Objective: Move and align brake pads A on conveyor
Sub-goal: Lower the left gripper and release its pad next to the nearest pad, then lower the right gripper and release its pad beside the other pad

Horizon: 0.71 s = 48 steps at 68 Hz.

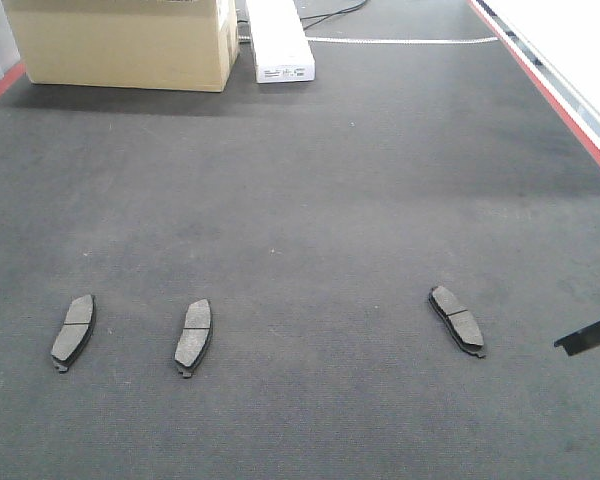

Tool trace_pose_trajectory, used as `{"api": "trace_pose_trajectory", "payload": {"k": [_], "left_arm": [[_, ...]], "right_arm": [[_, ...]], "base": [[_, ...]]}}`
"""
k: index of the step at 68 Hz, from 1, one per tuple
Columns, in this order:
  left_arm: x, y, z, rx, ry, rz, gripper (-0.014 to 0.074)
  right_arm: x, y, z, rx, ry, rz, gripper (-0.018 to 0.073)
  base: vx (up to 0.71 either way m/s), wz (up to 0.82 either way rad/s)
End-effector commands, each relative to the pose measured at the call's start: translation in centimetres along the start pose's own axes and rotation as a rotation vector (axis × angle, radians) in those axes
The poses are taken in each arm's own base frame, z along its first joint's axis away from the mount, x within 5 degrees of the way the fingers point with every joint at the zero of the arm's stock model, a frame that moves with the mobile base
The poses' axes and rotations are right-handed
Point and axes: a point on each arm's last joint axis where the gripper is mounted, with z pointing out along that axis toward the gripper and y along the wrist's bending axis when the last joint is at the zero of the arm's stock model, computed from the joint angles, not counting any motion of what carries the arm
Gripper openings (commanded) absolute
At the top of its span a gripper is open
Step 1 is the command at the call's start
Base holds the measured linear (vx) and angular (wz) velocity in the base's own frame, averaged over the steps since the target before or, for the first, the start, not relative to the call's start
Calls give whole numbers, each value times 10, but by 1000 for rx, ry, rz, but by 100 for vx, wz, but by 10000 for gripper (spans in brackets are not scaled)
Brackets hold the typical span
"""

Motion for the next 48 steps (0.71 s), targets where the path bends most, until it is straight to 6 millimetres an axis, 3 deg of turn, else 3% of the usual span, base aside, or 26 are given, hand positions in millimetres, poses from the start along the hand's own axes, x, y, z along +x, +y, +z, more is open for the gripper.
{"api": "trace_pose_trajectory", "payload": {"k": [1, 41, 48], "left_arm": [[-11, -3, -5, 27, -91, 0, 418], [-11, -3, -5, 27, -85, -3, 418], [-11, -3, -5, 27, -85, -3, 418]], "right_arm": [[-17, 1, -3, -9, -114, -18, -4], [-14, 0, -3, -7, -82, 0, -4], [-12, 1, 5, -8, -39, 13, -4]], "base": [[0, 0], [0, 0], [0, 0]]}}
